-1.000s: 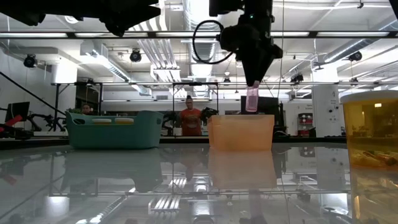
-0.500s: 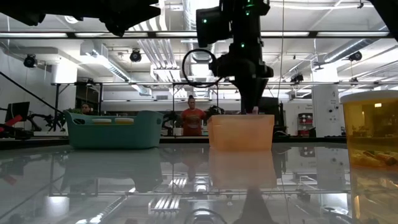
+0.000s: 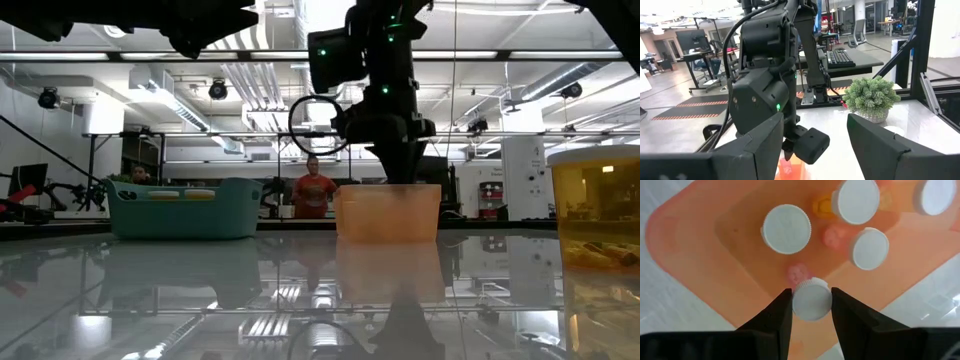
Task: Pick and place medicine bottles into bin by pill shape (circle, oval)
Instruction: Put the small pink pill bottle into the orange bin, then put the large orange pill bottle into the green bin
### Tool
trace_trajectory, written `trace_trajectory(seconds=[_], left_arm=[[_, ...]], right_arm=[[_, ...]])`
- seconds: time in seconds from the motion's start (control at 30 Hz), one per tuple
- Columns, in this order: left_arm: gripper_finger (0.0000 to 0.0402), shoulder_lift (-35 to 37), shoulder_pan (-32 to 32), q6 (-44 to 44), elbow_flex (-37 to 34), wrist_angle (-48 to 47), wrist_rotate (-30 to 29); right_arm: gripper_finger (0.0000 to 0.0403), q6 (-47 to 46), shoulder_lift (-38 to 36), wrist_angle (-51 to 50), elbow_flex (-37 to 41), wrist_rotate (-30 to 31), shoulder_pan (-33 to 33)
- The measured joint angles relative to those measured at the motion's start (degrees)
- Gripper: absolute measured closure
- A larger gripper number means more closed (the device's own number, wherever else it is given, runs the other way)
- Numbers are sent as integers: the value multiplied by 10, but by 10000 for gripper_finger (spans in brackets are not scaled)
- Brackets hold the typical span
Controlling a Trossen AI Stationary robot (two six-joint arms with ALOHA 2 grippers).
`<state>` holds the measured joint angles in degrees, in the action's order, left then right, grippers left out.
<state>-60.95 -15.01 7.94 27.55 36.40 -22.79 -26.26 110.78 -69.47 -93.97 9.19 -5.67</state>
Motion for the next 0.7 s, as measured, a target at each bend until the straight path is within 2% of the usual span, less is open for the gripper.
trace_trajectory(seconds=[0.4,0.7], left_arm=[[197,0,0,0,0,0,0],[197,0,0,0,0,0,0]], right_arm=[[225,-1,3,7,0,0,0],[218,-3,-25,1,0,0,0]])
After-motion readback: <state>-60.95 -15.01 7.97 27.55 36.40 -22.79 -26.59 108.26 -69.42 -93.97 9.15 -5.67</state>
